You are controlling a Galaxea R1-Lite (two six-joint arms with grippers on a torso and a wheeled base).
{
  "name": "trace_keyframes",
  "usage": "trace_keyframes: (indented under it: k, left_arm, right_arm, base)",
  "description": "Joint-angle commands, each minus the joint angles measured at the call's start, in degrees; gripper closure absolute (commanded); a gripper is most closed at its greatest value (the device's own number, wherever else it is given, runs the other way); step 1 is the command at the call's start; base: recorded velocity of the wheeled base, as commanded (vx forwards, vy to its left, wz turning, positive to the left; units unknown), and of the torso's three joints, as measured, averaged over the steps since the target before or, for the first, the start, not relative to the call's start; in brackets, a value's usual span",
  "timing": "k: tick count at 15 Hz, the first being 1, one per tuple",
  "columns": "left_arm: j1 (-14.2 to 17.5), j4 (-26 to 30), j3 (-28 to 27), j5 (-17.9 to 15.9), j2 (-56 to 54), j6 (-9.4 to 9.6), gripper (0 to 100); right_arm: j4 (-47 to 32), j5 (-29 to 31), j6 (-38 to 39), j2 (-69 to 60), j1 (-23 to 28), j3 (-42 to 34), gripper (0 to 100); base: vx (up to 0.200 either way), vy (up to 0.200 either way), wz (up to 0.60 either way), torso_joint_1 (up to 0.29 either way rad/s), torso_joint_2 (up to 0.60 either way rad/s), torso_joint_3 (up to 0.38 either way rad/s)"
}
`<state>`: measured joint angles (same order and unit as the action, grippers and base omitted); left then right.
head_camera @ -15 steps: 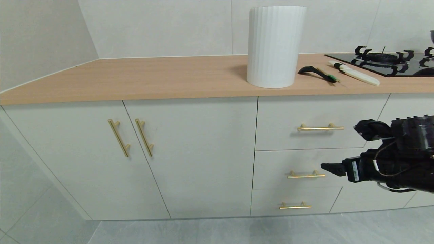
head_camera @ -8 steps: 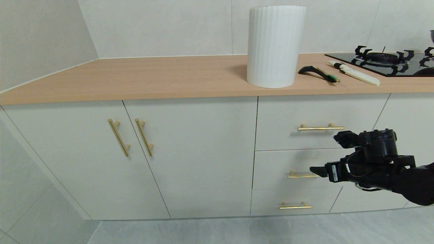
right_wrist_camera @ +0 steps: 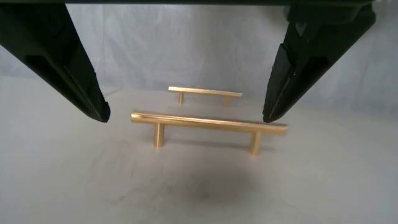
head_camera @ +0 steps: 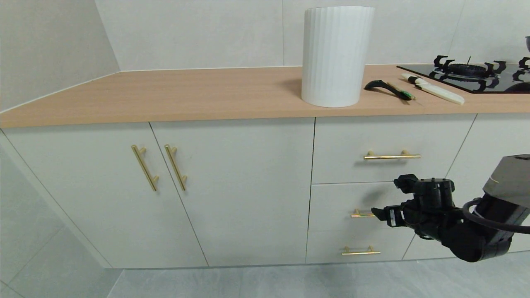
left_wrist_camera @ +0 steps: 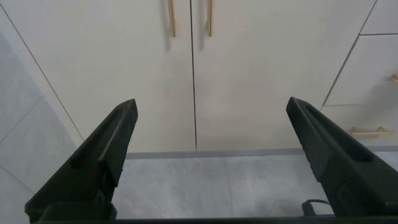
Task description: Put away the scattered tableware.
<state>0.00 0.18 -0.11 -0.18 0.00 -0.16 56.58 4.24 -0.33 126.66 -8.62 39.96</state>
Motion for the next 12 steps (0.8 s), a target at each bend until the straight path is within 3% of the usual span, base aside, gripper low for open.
trace_keyframes:
  k: [1, 12]
  left_arm:
    - [0.0, 0.0, -0.1, 0.0, 0.0, -0.02, 0]
    - [0.0, 0.0, 0.0, 0.0, 0.0, -0.02, 0]
  right_arm:
    - [0.6, 0.2, 0.0, 4.4, 0.0, 0.8, 0]
    - [5.7, 4.0, 2.9, 11.2, 0.2, 6.1, 0]
  base:
    - [0.0, 0.0, 0.0, 0.0, 0.0, 0.0]
    - [0.0, 0.0, 0.0, 0.0, 0.0, 0.0]
